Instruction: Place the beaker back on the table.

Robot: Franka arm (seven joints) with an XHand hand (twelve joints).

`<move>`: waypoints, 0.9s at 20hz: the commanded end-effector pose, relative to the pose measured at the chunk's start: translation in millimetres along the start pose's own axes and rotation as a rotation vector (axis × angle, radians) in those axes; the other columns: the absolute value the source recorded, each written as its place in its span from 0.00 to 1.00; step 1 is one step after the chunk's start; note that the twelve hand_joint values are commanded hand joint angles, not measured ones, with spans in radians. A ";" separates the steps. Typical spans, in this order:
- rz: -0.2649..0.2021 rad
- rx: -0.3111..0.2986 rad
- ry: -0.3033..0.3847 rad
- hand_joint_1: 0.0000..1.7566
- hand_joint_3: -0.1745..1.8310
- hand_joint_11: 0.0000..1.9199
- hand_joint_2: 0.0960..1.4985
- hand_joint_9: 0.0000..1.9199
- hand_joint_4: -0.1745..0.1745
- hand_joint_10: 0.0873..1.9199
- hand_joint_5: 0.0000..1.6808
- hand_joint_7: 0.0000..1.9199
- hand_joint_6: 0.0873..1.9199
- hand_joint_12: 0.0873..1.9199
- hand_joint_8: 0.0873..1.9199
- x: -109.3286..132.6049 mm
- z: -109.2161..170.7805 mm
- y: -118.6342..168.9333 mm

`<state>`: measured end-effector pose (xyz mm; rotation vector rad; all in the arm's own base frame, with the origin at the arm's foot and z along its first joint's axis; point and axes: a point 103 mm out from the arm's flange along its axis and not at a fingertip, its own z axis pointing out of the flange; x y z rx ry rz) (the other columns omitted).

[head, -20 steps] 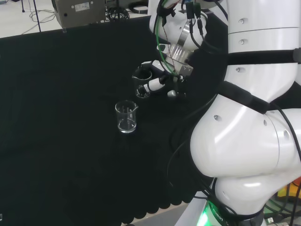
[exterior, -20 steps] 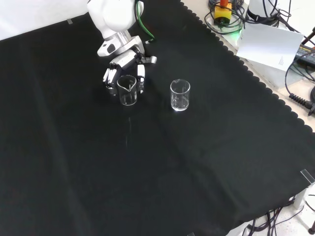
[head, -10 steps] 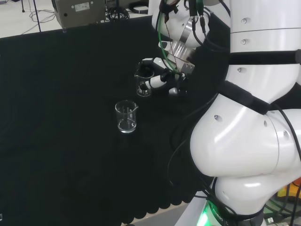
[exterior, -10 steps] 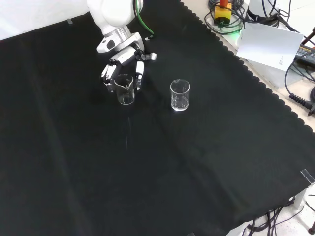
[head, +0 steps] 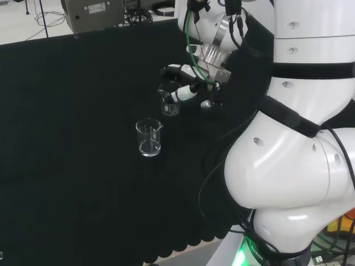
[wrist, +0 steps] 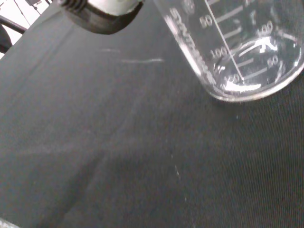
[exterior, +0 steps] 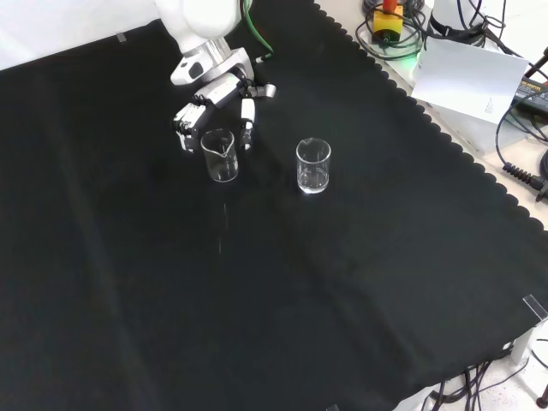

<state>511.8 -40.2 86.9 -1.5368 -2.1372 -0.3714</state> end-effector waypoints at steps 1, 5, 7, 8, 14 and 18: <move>0.024 -0.045 -0.063 0.47 0.00 0.00 0.53 0.04 0.21 0.40 0.16 0.00 0.09 0.72 0.32 20.0 -43.6 -19.8; 0.047 -0.084 -0.102 0.46 0.00 0.00 0.53 0.03 0.21 0.41 0.16 0.00 0.06 0.71 0.31 40.2 -75.8 -49.1; 0.065 -0.102 -0.118 0.46 0.00 0.00 0.53 0.03 0.20 0.41 0.16 0.00 0.04 0.71 0.32 50.4 -90.4 -68.9; 0.075 -0.109 -0.127 0.46 0.00 0.00 0.53 0.03 0.20 0.41 0.17 0.00 0.04 0.71 0.32 55.1 -96.4 -78.4; 0.133 -0.129 -0.159 0.46 0.00 0.00 0.53 0.04 0.20 0.41 0.17 0.00 0.03 0.72 0.33 81.6 -115.0 -129.8; 0.140 -0.139 -0.156 0.45 0.00 0.00 0.54 0.06 0.19 0.41 0.18 0.01 0.02 0.72 0.35 98.2 -118.1 -152.1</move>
